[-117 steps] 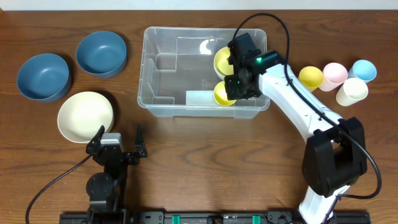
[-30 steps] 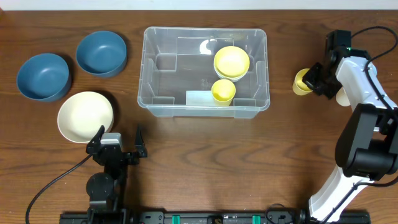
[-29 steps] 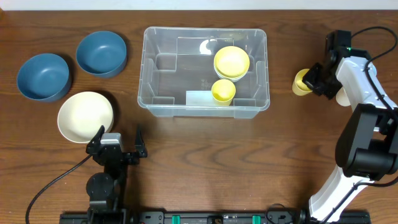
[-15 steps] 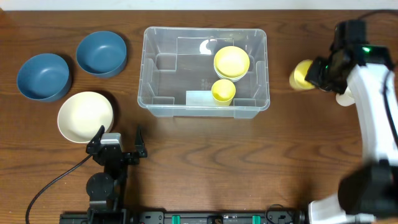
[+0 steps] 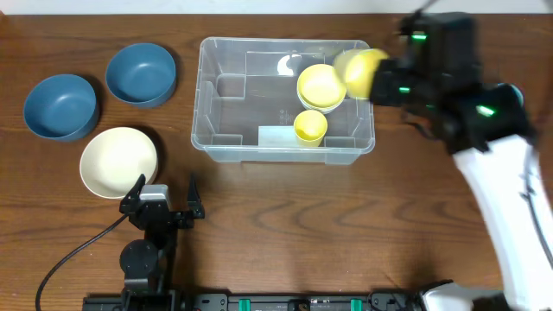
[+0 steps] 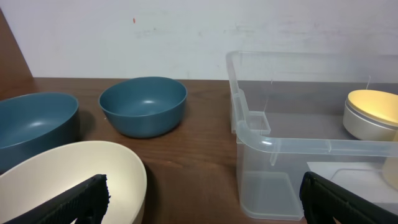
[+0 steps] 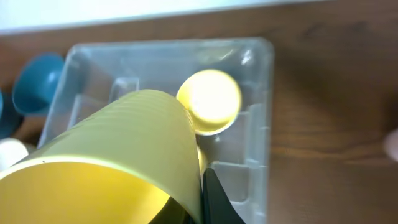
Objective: Pack container
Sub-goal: 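Carry the yellow cup over the container and stack it on the cup, then move the right gripper to the white cup and grasp it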
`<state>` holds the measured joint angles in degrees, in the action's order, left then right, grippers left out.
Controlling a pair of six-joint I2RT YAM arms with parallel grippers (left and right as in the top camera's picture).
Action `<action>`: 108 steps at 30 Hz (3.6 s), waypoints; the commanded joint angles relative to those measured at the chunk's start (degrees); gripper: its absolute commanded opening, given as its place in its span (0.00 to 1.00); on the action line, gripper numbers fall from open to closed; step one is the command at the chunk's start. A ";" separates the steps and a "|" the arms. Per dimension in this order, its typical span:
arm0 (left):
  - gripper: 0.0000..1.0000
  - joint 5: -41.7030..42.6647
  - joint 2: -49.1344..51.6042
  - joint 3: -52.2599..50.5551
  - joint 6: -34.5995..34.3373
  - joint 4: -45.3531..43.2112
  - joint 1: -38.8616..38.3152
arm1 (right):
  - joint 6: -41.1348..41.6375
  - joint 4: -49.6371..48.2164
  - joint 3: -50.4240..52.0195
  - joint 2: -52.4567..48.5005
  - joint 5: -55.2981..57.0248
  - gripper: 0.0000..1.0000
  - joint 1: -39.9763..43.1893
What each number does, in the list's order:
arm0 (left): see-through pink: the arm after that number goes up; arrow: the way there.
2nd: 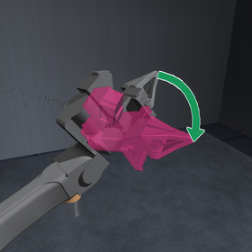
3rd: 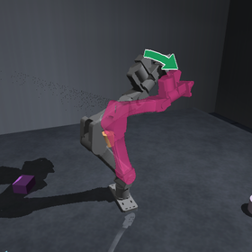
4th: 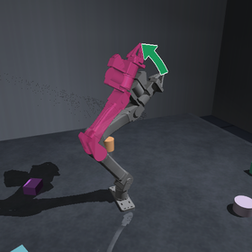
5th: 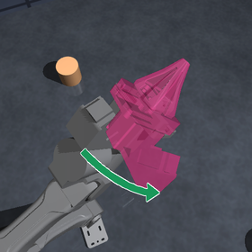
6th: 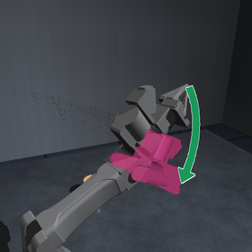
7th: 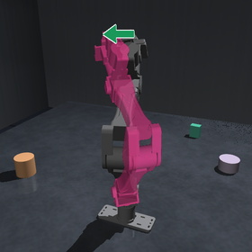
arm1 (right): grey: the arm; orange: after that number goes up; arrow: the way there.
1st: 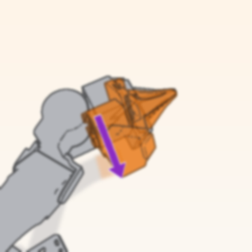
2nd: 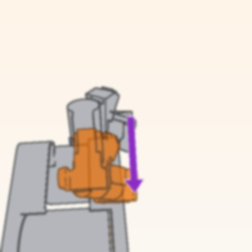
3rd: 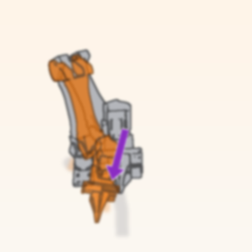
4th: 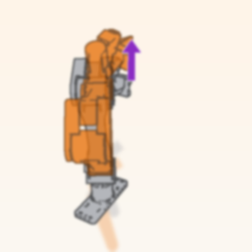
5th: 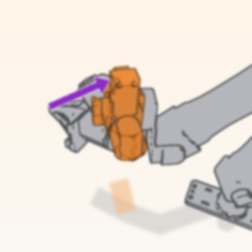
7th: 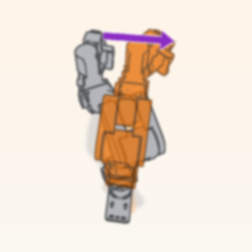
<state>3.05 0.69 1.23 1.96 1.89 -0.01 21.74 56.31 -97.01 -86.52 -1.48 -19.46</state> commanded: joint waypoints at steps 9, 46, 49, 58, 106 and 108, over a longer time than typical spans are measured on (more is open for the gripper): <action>0.98 0.17 -0.07 -0.98 0.76 1.95 0.33 | 4.02 1.42 0.37 -15.78 0.85 0.01 -6.84; 0.98 0.20 -0.07 -0.98 0.79 1.95 0.33 | 4.81 2.91 -0.79 -24.70 5.05 0.66 -8.92; 0.98 0.17 -0.07 -0.98 0.76 1.95 0.33 | 3.61 5.62 -5.22 -24.17 4.00 0.70 -8.94; 0.98 0.17 -0.07 -0.98 0.76 1.95 0.33 | 4.44 22.05 -24.83 -23.61 6.47 0.75 -0.74; 0.98 0.17 -0.07 -0.98 0.76 1.95 0.33 | 2.95 -6.54 16.74 -23.76 4.87 0.57 49.13; 0.98 0.17 -0.07 -0.98 0.79 1.95 0.33 | 2.80 -6.84 16.90 -23.76 4.92 0.52 49.13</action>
<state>3.05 0.69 1.23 1.96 1.89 -0.01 25.10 49.93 -80.53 -110.61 3.40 29.21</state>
